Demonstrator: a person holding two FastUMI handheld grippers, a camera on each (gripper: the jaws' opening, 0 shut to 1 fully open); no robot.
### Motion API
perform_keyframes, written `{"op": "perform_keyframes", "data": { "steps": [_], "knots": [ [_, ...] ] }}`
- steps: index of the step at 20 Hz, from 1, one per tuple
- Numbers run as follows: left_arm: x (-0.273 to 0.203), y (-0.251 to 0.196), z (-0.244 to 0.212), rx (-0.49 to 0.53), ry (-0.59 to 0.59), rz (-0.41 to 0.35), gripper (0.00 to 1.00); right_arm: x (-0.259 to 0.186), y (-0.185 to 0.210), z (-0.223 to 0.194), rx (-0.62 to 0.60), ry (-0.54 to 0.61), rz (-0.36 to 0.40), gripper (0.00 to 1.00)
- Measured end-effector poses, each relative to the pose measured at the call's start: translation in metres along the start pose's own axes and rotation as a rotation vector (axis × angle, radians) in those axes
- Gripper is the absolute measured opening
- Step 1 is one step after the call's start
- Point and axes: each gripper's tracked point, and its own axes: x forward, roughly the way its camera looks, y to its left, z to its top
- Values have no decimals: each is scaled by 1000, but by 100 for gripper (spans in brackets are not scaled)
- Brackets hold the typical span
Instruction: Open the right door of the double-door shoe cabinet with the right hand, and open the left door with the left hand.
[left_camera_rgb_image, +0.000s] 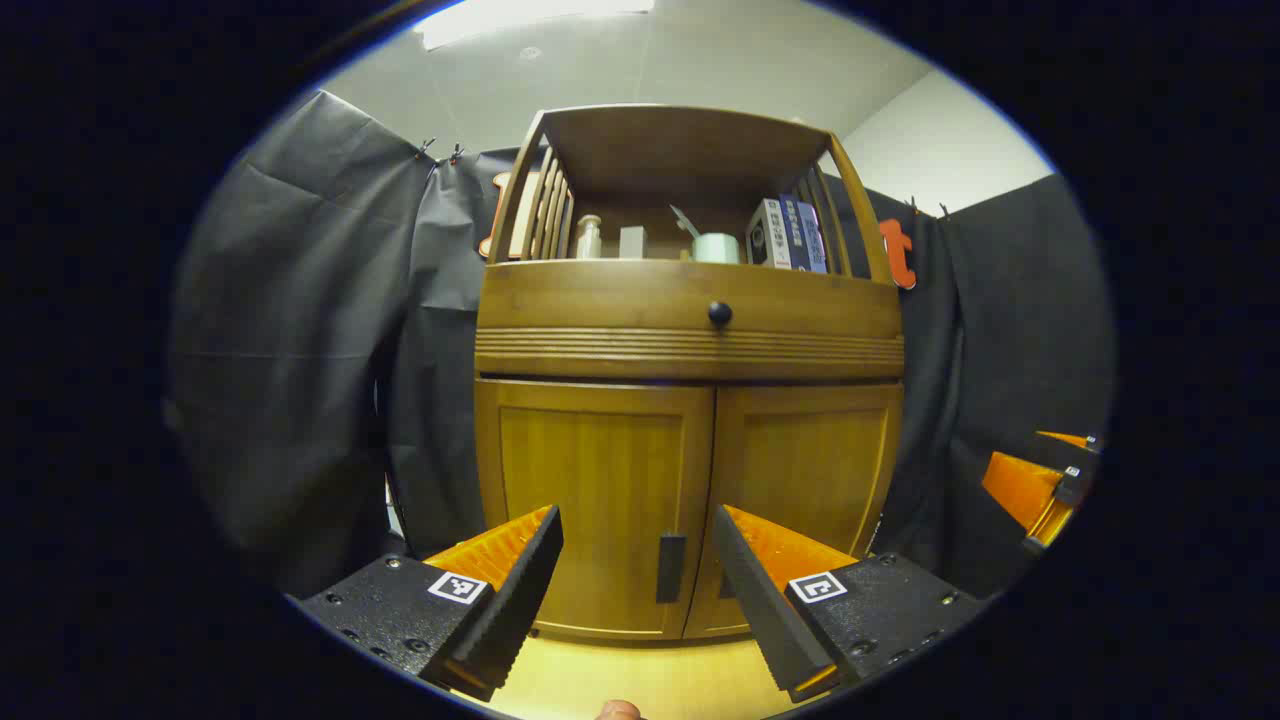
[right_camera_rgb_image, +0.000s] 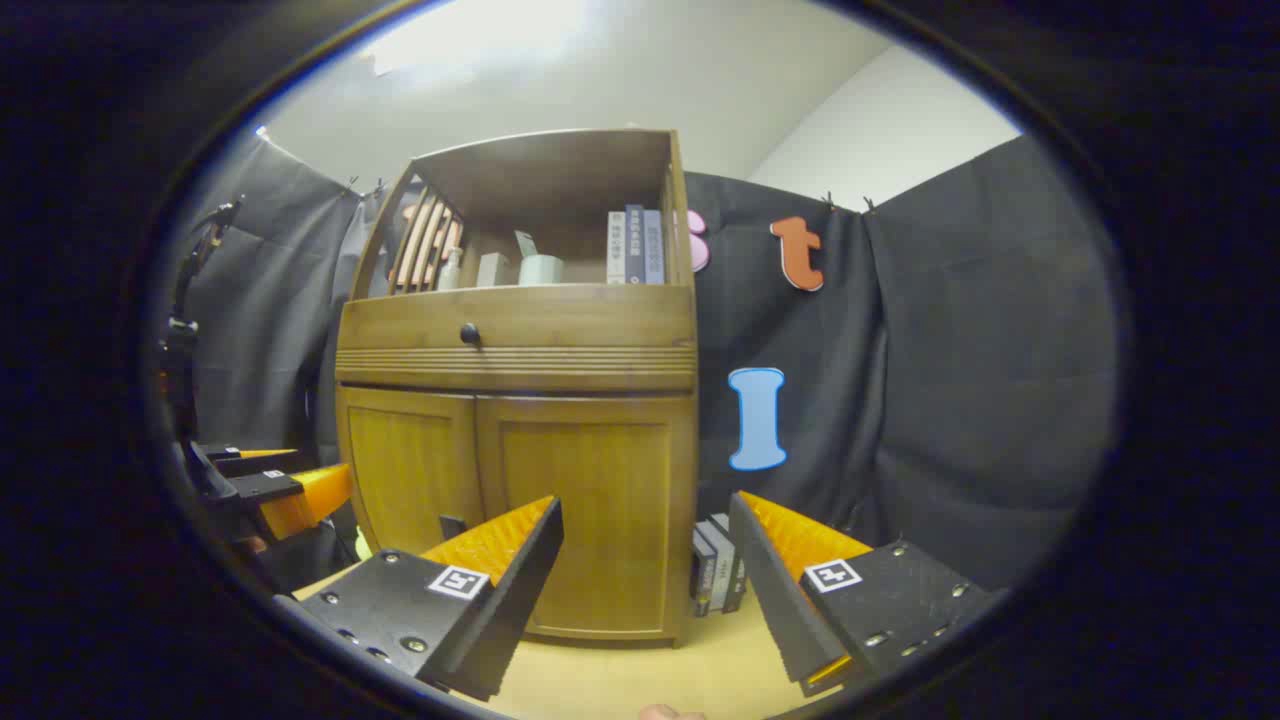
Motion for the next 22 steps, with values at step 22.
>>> {"op": "perform_keyframes", "data": {
  "steps": [22],
  "knots": [
    [12, 20, 64, -28, -94, -70, 92, 27, 91, 38, -53, -51, 114, 95]
  ]
}}
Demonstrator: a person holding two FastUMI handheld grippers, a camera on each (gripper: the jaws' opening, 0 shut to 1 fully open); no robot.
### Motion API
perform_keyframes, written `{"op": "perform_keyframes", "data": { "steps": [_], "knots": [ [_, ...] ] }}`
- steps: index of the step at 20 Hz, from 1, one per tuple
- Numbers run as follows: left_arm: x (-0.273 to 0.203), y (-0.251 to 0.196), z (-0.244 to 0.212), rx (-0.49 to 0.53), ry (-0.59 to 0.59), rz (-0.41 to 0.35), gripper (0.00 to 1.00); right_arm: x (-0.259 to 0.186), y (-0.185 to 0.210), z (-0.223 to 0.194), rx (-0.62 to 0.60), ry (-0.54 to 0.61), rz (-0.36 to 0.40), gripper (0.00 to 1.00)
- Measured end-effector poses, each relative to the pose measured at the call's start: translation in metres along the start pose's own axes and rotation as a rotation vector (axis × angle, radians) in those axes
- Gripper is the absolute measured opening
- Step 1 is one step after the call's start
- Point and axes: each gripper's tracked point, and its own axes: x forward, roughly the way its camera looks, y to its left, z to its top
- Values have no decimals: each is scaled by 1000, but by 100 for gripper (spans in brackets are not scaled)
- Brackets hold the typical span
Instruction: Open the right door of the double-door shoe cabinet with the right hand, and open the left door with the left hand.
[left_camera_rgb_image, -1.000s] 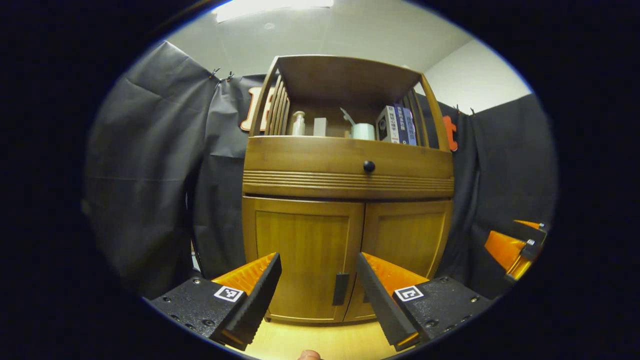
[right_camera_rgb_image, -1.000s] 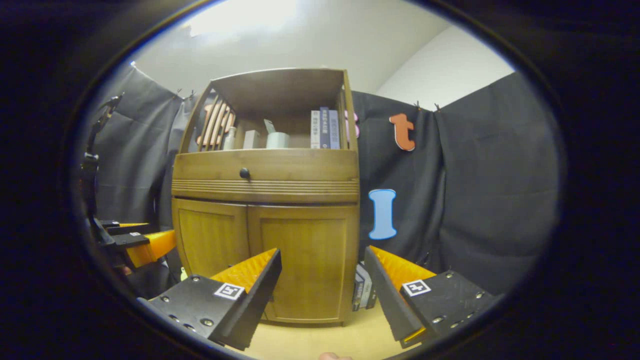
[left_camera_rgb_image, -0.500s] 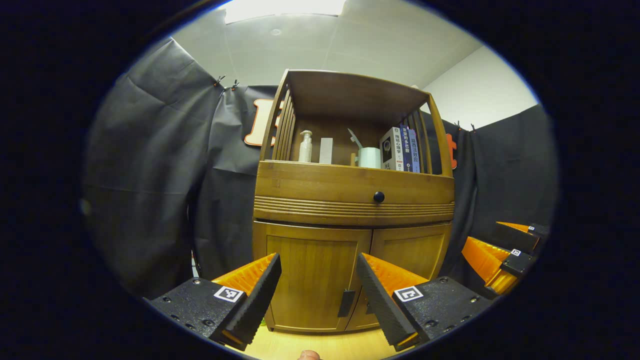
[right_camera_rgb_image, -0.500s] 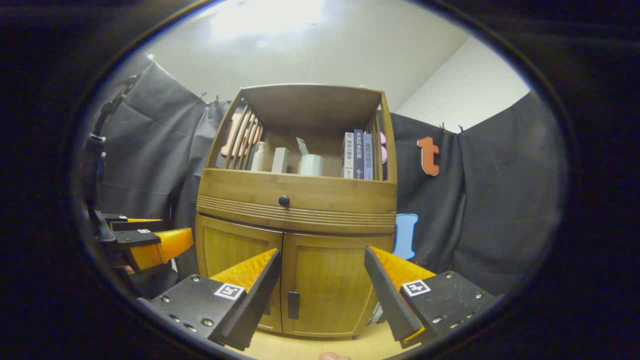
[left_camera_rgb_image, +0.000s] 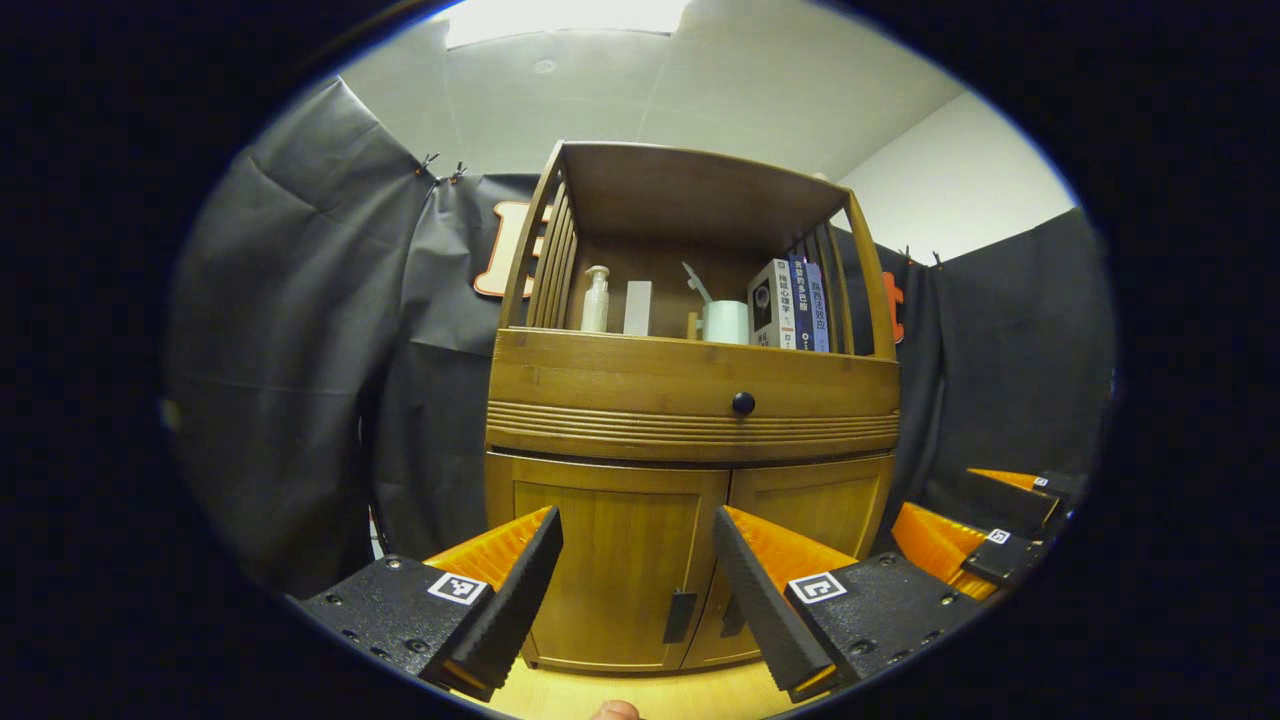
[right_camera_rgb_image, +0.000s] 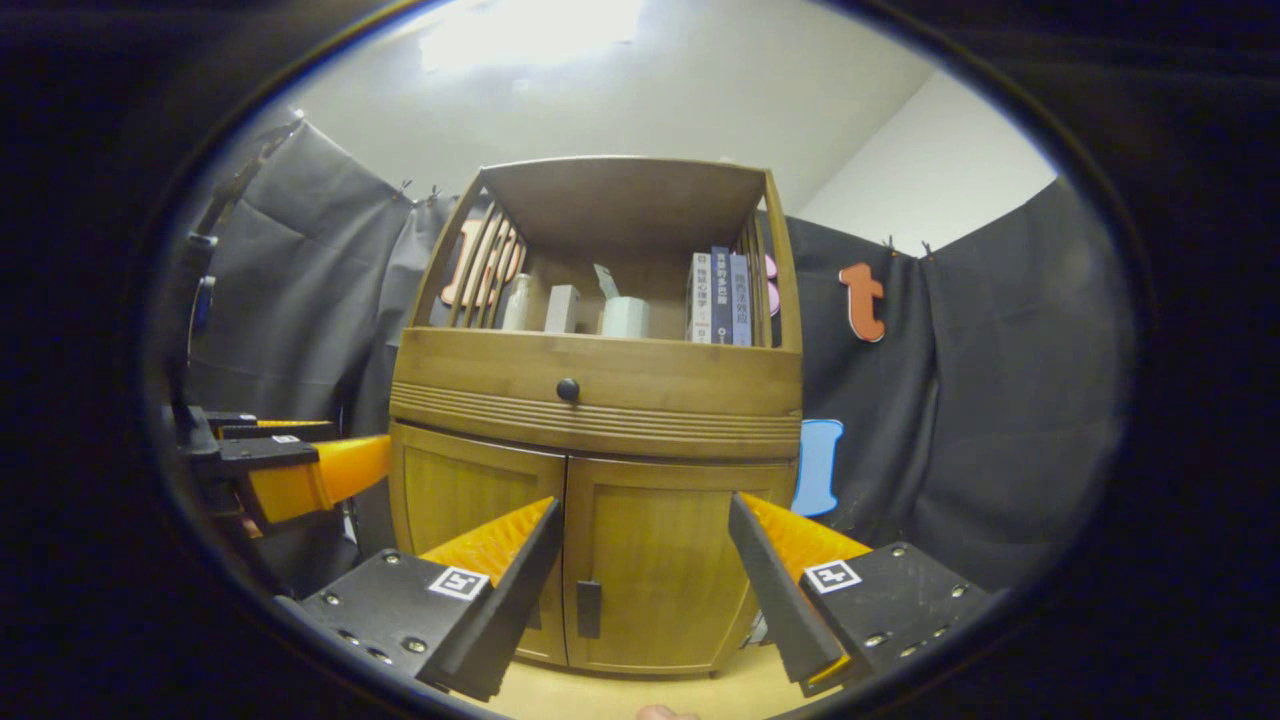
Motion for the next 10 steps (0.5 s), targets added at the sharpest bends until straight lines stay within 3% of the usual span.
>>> {"op": "perform_keyframes", "data": {
  "steps": [4, 5, 6, 10],
  "knots": [
    [2, 12, 3, 16, -10, 29, 92, 25, 12, -29, 16, 44, 39, 95],
    [1, 16, 1, 19, -11, 42, 96, 33, 16, -36, 16, 54, 49, 95],
    [1, 22, 3, 21, -12, 57, 92, 41, 19, -44, 19, 66, 56, 99],
    [0, 47, 4, 35, -15, 122, 94, 65, 34, -86, 34, 136, 93, 95]
  ]
}}
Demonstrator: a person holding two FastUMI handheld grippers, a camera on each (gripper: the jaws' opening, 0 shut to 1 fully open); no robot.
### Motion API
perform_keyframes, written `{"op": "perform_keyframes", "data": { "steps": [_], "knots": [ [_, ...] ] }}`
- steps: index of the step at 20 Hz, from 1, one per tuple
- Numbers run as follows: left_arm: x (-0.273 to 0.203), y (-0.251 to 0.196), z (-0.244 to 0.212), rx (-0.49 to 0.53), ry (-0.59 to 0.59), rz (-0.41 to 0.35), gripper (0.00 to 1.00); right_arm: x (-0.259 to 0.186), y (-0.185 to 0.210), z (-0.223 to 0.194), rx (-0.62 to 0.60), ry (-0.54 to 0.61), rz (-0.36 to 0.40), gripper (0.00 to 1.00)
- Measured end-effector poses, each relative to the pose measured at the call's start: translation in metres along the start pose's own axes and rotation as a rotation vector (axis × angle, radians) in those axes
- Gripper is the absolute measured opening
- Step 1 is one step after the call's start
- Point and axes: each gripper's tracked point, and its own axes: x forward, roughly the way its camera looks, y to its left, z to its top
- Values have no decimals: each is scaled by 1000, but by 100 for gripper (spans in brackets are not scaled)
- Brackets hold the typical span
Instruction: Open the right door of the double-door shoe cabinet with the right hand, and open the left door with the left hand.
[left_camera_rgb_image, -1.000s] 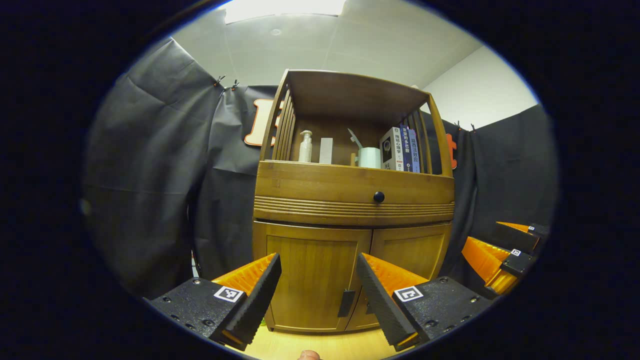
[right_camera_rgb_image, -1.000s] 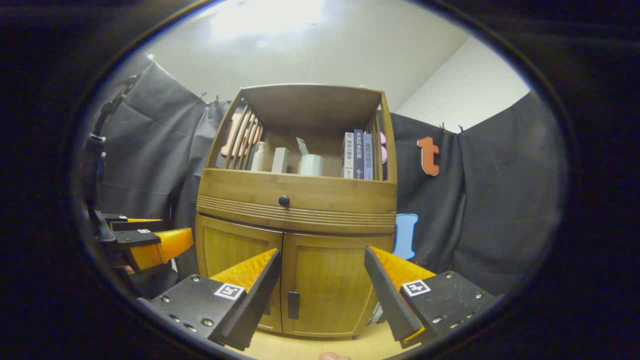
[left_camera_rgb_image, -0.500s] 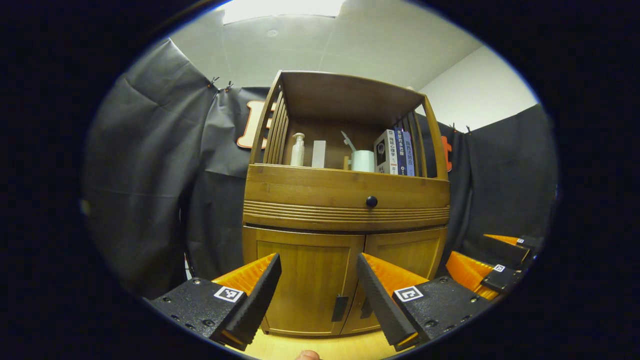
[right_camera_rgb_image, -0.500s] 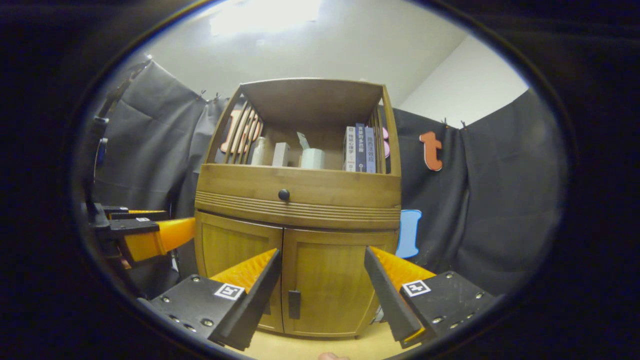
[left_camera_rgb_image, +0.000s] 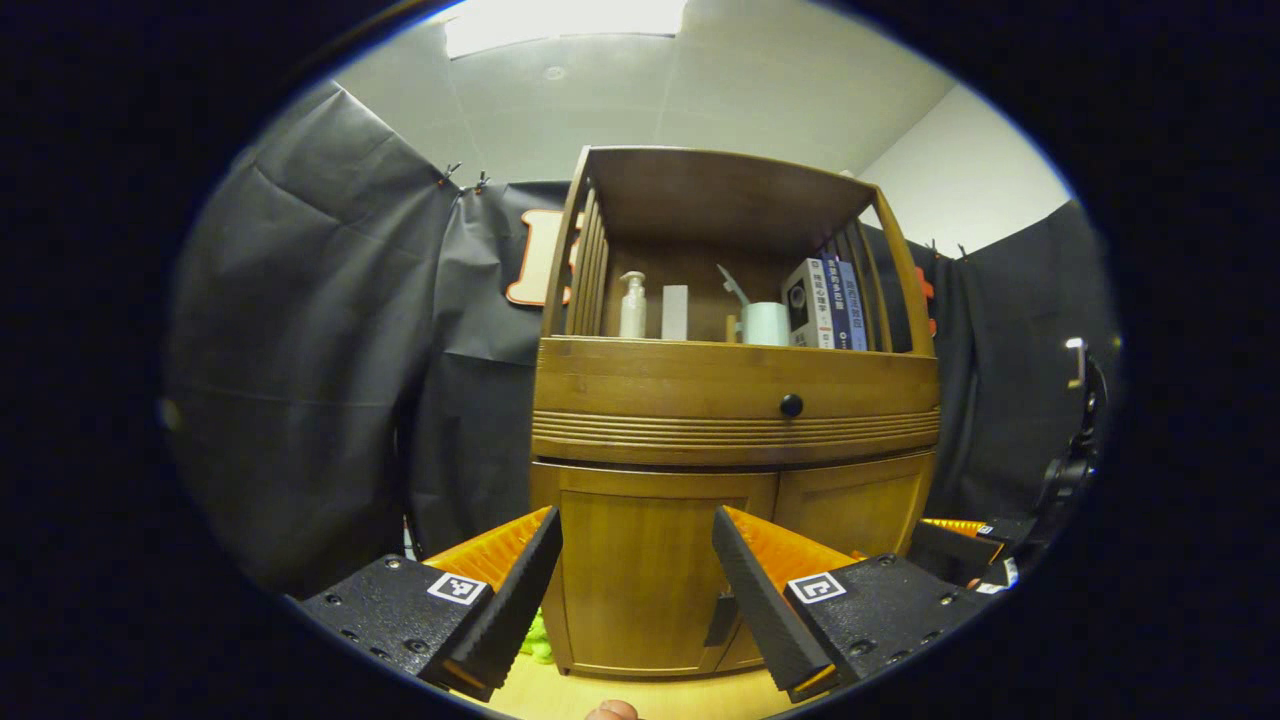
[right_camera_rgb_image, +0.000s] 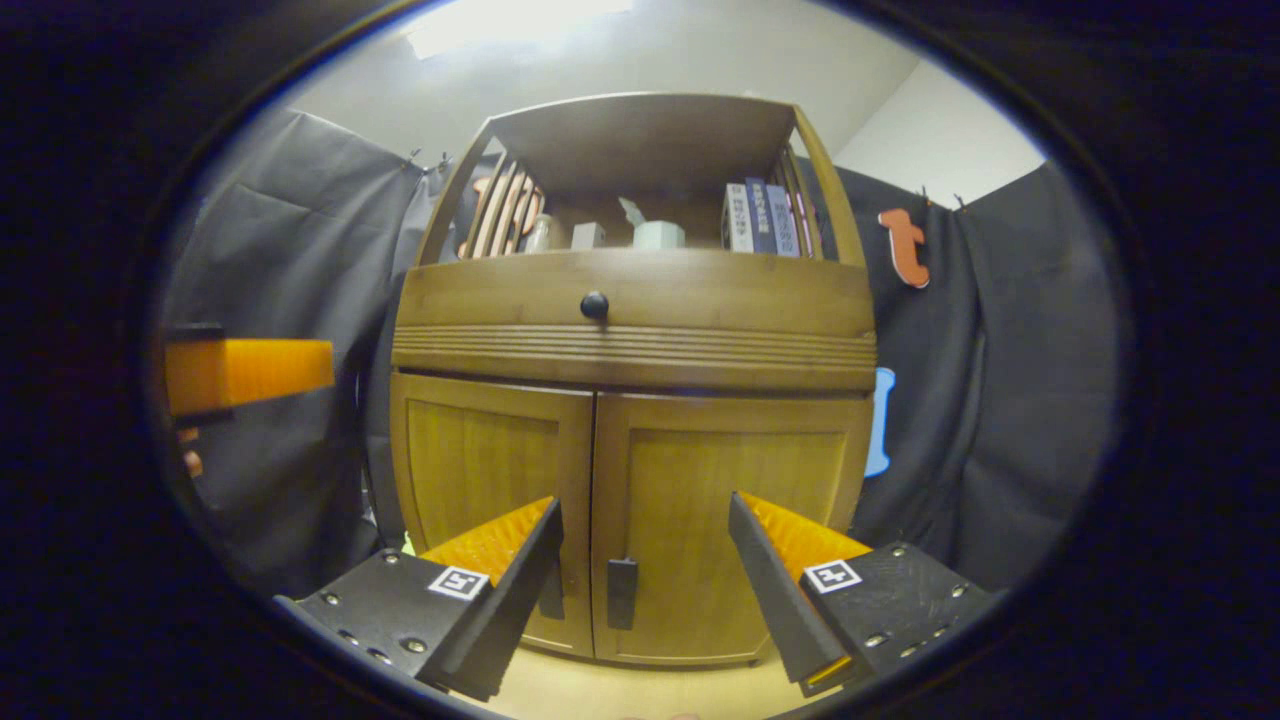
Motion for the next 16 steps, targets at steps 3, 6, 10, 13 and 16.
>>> {"op": "perform_keyframes", "data": {
  "steps": [3, 6, 10, 13, 16],
  "knots": [
    [0, 19, 1, 13, -4, 56, 94, 26, 4, -29, -3, 41, 7, 99],
    [0, 33, 4, 25, -15, 96, 94, 49, 8, -71, -16, 113, 11, 99],
    [-2, 45, 5, 34, -22, 135, 94, 65, 10, -107, -23, 193, 2, 86],
    [-5, 53, 2, 41, -7, 166, 92, 75, 6, -137, -15, 260, -4, 59],
    [-9, 60, 0, 46, 0, 191, 92, 75, 3, -143, -23, 282, -17, 58]
  ]
}}
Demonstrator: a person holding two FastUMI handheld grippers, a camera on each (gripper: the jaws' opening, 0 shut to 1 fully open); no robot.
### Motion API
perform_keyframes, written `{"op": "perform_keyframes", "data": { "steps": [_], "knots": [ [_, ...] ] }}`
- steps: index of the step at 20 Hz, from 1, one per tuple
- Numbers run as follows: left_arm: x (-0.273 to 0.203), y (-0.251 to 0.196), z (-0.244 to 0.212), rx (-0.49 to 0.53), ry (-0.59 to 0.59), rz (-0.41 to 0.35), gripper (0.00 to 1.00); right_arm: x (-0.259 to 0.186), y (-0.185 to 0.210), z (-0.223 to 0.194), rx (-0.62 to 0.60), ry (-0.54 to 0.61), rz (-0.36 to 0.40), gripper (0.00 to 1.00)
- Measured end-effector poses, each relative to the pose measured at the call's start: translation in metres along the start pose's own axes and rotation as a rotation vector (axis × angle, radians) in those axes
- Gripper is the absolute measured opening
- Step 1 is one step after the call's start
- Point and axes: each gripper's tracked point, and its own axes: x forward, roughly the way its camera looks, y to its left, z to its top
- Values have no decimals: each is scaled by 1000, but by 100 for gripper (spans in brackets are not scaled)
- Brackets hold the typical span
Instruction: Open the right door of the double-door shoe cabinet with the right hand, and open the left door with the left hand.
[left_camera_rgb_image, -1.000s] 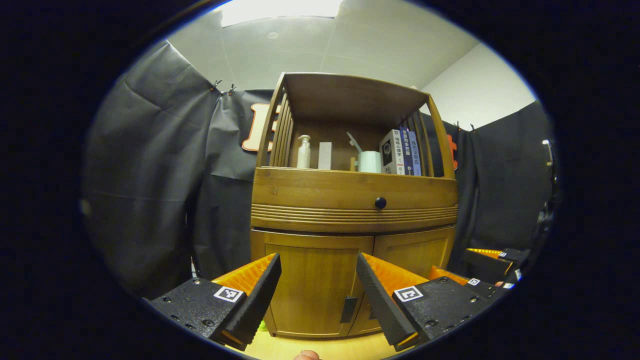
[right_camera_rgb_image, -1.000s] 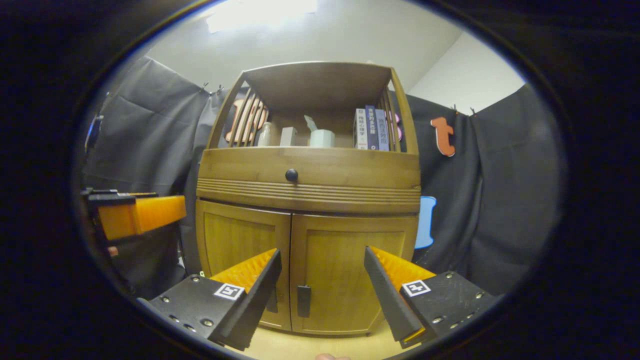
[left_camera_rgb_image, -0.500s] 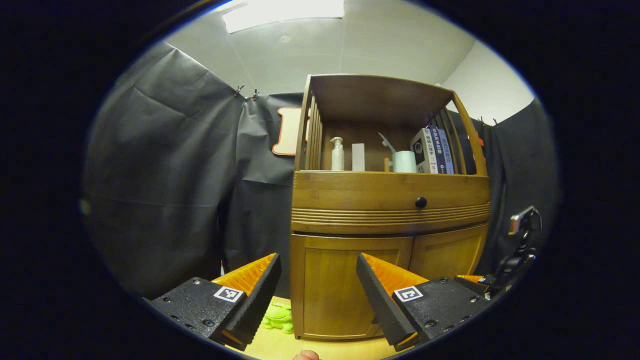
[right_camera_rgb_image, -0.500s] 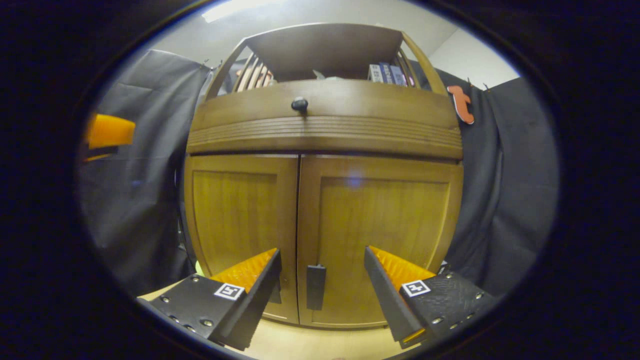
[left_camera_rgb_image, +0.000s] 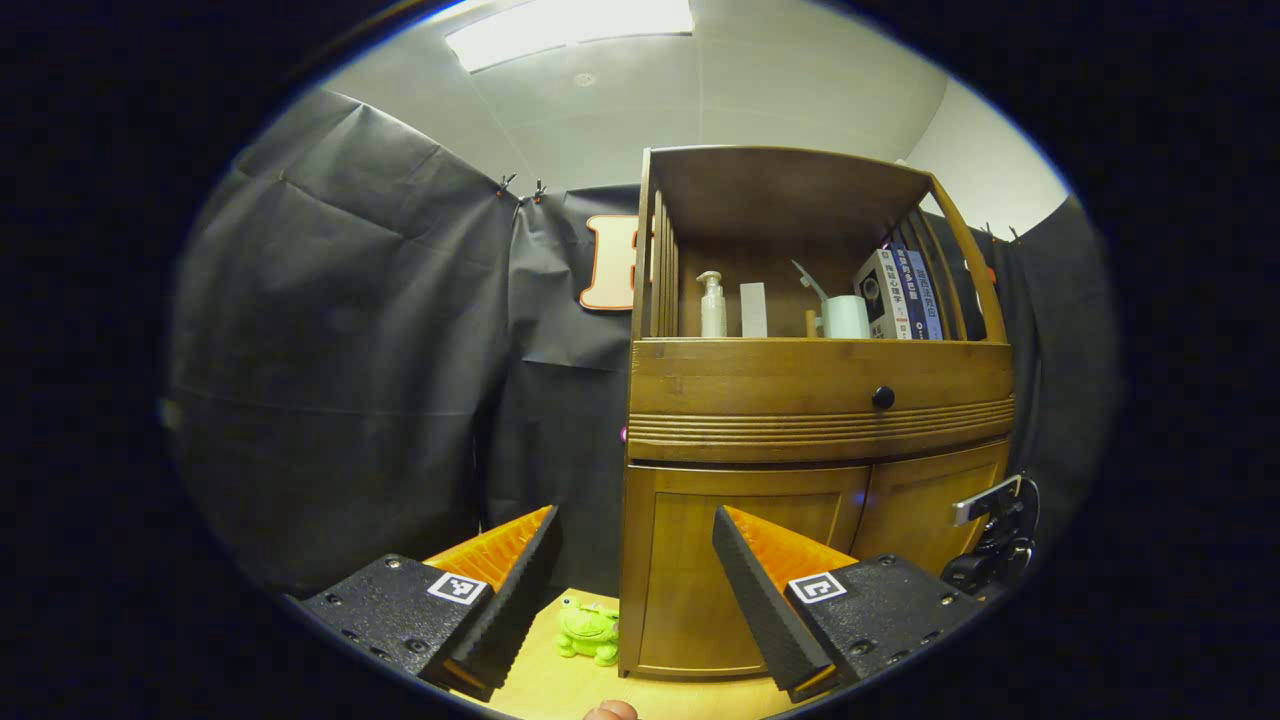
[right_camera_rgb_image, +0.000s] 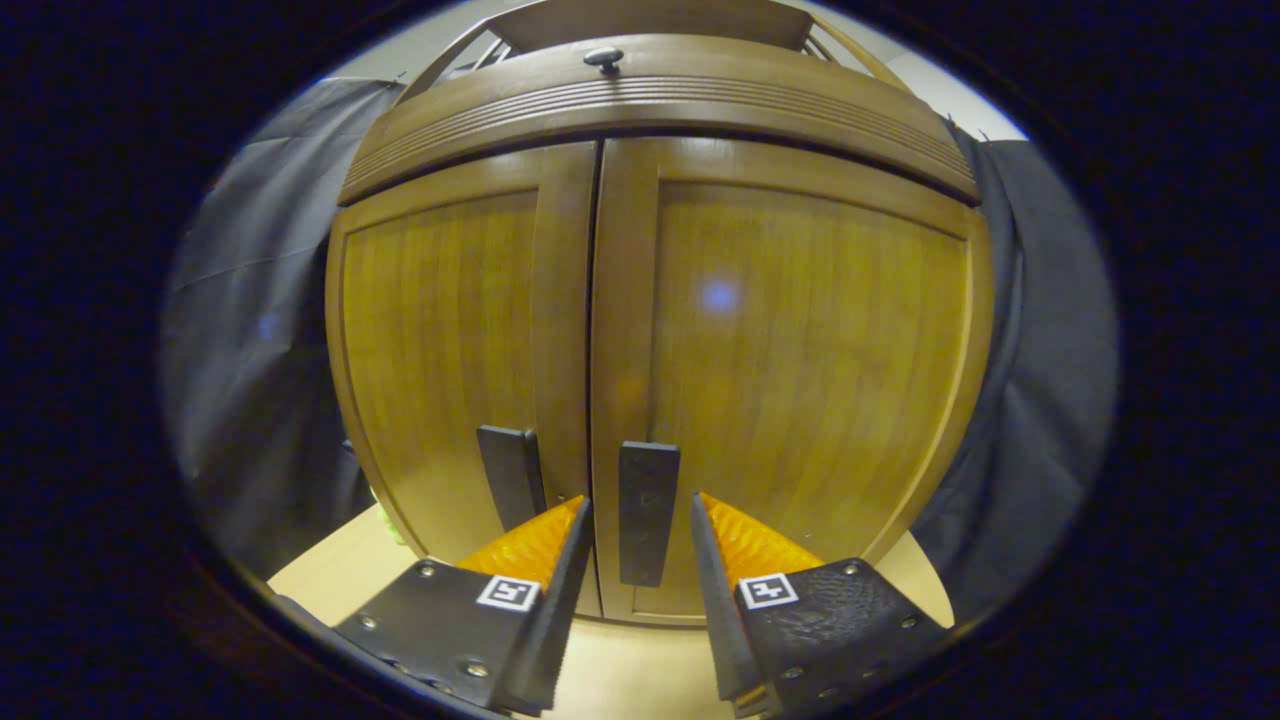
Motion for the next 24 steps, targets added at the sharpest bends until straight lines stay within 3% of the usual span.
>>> {"op": "perform_keyframes", "data": {
  "steps": [1, 7, 9, 12, 13, 24],
  "knots": [
    [-2, 3, 0, 5, 2, 9, 92, 2, 0, 2, 5, 1, 1, 44],
    [-10, 17, 4, 18, -5, 46, 92, 30, 4, -11, 16, 21, -14, 45],
    [-12, 19, 5, 21, -5, 53, 92, 28, 4, -12, 23, 35, -19, 34],
    [-17, 19, 4, 16, -2, 50, 94, 26, 3, -8, 43, 40, -29, 30],
    [-18, 18, 5, 15, 0, 47, 94, 25, 4, -10, 49, 45, -26, 24],
    [-24, 5, 2, 6, 11, -8, 92, 18, 2, 0, 77, 39, -45, 24]
  ]
}}
